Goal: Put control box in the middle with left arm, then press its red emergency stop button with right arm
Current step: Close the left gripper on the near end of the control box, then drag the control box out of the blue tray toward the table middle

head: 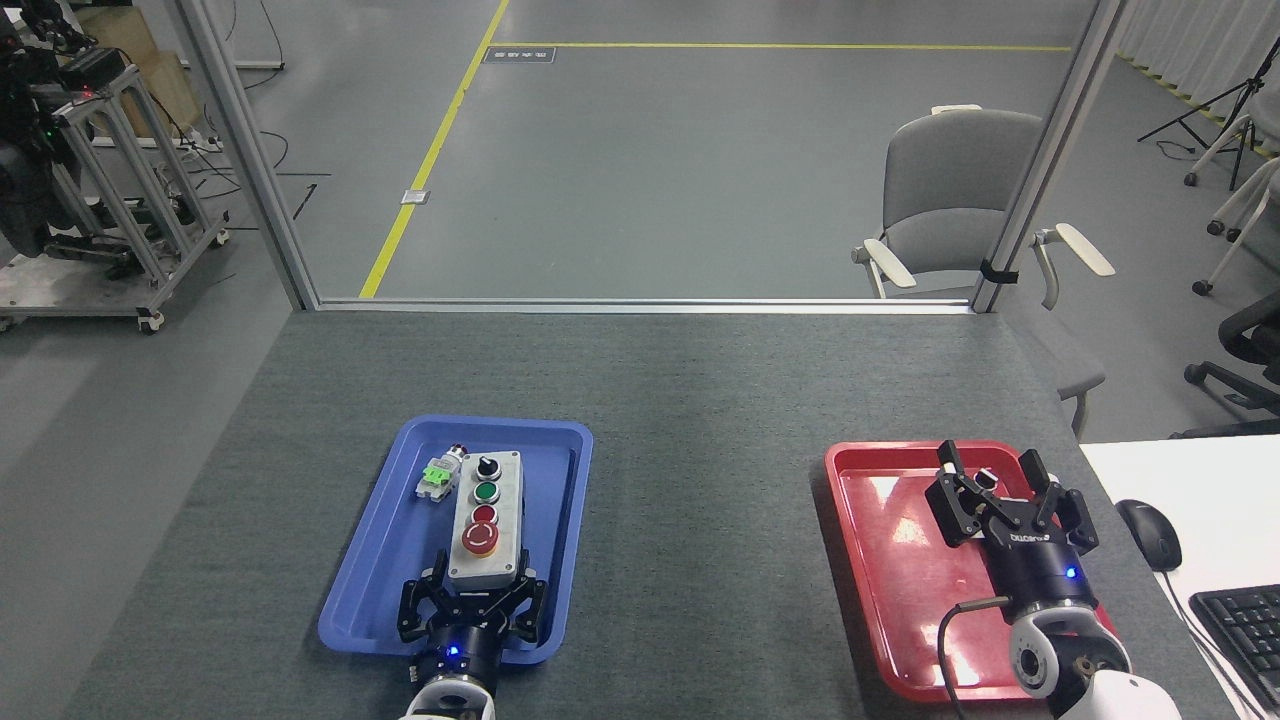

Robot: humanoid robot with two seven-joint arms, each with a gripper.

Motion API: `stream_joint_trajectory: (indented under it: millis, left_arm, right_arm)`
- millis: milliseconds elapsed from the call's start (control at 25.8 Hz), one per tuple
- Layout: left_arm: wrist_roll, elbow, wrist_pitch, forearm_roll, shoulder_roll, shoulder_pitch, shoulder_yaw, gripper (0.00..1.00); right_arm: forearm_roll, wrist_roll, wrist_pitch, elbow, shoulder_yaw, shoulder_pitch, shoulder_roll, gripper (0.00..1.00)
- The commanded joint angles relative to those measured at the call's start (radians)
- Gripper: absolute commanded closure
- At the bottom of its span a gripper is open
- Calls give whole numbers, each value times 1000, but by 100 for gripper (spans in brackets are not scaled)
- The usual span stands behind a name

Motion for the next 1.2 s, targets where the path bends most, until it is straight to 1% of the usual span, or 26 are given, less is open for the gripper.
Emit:
stream_joint_trajectory:
  millis: [0, 78, 116, 155, 194, 272, 466, 659, 815, 931, 1009, 1086, 1164]
  left_arm:
    - [17, 69, 4, 65, 4, -40, 1, 36]
    - [34, 72, -8, 85, 5, -40, 0, 71]
    - [43, 72, -16, 86, 5, -37, -2, 87]
    - [52, 74, -24, 85, 7, -37, -2, 96]
    - [63, 74, -36, 85, 7, -35, -3, 100]
    - [83, 74, -55, 86, 5, -35, -2, 100]
    - [84, 48, -56, 86, 4, -34, -2, 100]
    - [80, -35, -55, 86, 2, -28, -2, 100]
    - [72, -89, -50, 88, -13, -29, -3, 100]
    - [69, -115, -44, 88, -48, -25, -11, 100]
    - [69, -119, -33, 89, -50, -22, -65, 100]
    - [67, -132, -5, 108, -50, -22, -158, 100]
    - [63, -149, 10, 169, -50, -22, -272, 100]
  right_arm:
    - [0, 1, -1, 0, 0, 0, -3, 0]
    - [-2, 6, 2, 2, 0, 0, -3, 0]
    - [-2, 7, 4, 2, 0, 0, -3, 0]
    - [-2, 7, 5, 2, 0, -1, -3, 0]
    - [-2, 9, 5, 2, 0, -1, -3, 0]
    - [-2, 9, 4, 2, 0, -1, 0, 0]
    - [-2, 7, 1, 2, 2, -3, 0, 0]
    - [-2, 9, -1, 2, 0, -6, 0, 0]
    - [-2, 9, -1, 2, 0, -6, -2, 0]
    - [-2, 9, -1, 2, 0, -5, -2, 0]
    - [-2, 7, 1, 2, 0, -5, -2, 0]
    - [-2, 7, 1, 2, 2, -5, -2, 0]
    - [-2, 6, -1, 2, 2, -3, -2, 0]
